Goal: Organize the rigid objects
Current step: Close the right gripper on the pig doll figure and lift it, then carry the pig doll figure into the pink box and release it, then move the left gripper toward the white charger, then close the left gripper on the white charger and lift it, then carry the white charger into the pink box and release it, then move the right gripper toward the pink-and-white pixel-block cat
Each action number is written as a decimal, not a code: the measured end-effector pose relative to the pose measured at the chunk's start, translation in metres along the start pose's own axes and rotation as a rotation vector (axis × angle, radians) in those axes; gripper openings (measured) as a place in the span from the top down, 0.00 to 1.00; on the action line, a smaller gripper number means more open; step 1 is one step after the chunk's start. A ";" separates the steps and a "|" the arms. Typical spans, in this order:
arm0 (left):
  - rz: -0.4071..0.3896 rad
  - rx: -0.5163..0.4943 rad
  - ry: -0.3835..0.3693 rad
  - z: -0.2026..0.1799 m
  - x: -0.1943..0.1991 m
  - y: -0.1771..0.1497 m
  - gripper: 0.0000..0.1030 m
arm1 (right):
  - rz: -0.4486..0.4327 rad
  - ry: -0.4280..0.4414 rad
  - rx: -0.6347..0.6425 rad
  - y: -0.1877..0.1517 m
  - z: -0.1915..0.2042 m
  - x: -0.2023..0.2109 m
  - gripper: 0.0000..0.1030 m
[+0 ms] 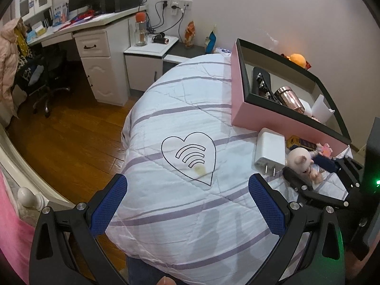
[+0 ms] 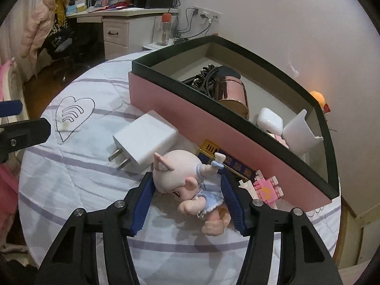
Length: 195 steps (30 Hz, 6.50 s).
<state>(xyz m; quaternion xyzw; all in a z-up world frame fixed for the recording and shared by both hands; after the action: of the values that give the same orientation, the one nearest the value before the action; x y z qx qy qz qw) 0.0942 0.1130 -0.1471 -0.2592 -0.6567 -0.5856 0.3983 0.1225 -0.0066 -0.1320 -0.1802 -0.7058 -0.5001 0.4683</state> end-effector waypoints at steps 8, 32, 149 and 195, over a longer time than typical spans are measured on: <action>-0.012 -0.029 0.001 -0.010 0.005 0.003 0.00 | -0.032 0.136 -0.170 -0.007 -0.016 0.014 0.59; -0.191 -0.135 -0.029 -0.108 0.002 0.136 0.00 | -0.240 0.135 -0.342 0.081 -0.135 0.056 0.59; -0.096 -0.302 -0.207 -0.226 -0.034 0.178 0.61 | -0.223 -0.011 -0.569 0.067 -0.243 0.030 0.22; -0.191 -0.275 -0.114 -0.170 0.044 0.130 0.00 | -0.291 -0.004 -0.545 0.052 -0.193 0.094 0.22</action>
<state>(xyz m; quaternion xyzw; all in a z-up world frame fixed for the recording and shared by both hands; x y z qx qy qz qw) 0.2126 -0.0354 -0.0383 -0.2806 -0.6136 -0.6893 0.2637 0.2062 -0.1731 -0.0128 -0.1970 -0.5650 -0.7324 0.3248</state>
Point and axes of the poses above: each gripper's, at about its wrist camera, not at the fingertips, and x roughly against the way its jaws point, z to its left, y to its top, the point moved 8 cm from there along -x, roughly the way its jaws point, and after that the axes turned 9 degrees about y, right-handed, at the moved point
